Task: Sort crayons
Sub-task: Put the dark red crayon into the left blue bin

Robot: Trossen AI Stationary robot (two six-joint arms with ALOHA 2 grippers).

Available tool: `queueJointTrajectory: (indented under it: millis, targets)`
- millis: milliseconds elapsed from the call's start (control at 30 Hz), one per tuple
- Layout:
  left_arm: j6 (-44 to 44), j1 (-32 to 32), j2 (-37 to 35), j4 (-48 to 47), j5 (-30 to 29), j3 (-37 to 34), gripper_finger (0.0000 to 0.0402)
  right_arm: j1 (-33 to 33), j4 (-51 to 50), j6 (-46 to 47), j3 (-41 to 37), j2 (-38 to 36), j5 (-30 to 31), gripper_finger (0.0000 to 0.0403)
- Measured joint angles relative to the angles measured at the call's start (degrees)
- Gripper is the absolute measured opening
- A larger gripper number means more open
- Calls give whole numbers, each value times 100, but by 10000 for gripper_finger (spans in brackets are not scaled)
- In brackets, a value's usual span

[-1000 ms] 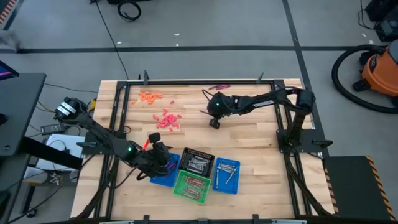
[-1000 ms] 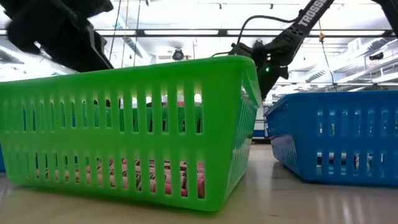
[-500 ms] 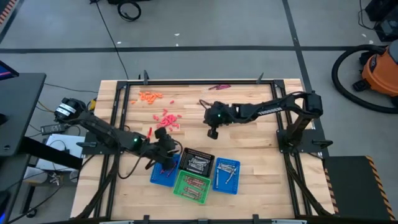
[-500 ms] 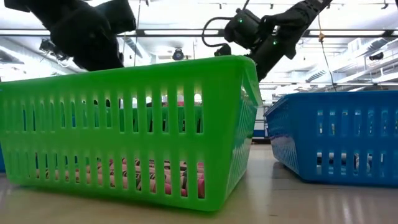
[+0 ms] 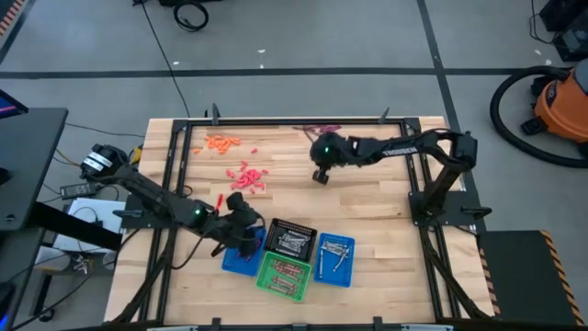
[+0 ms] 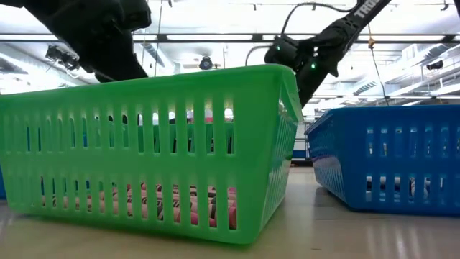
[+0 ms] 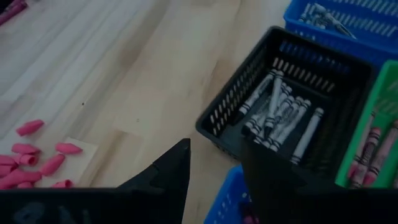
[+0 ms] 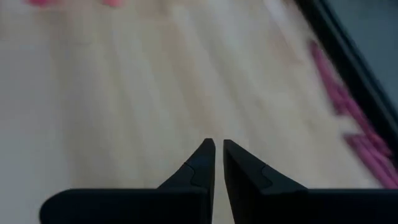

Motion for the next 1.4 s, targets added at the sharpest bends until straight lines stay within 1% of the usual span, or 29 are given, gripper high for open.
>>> queueJointTrajectory:
  millis: [167,267,433,533,600,700,800,933,1033,1067,1167,1300,1400]
  targets:
    - [-44,140,0,17,-15,0,153,-723,-601,-310,2,0,-497,42]
    - [14,242,0,52,-14,0,153,-1139,-934,-545,2,2,-602,47]
    - [592,426,0,81,-21,0,153,-1695,-1169,-1096,2,30,-817,66]
    - [966,552,0,108,-17,0,153,-2013,-1234,-1502,1,68,-1173,84]
    - [1195,665,0,107,-17,0,153,-2184,-1236,-1715,90,146,-1296,98]
    - [1484,878,0,109,-18,0,153,-2368,-1275,-2000,409,400,-1345,118]
    - [1650,1081,0,114,-16,0,153,-2512,-1598,-2186,877,791,-1431,132]
    - [1774,1241,0,110,8,0,153,-2653,-1989,-2379,1512,1199,-1397,142]
    - [1785,1275,0,110,26,0,153,-2750,-2251,-2566,1846,1332,-1357,145]
    - [1804,1275,0,109,27,0,153,-2781,-2268,-2624,1924,1363,-1381,145]
    - [1942,1275,0,109,28,0,153,-2913,-2300,-2780,2054,1458,-1729,145]
    - [2085,1282,0,114,28,0,153,-3063,-2310,-3118,2055,1583,-1976,145]
    - [2164,1321,0,121,32,0,153,-3100,-2151,-3290,2057,1686,-1950,145]
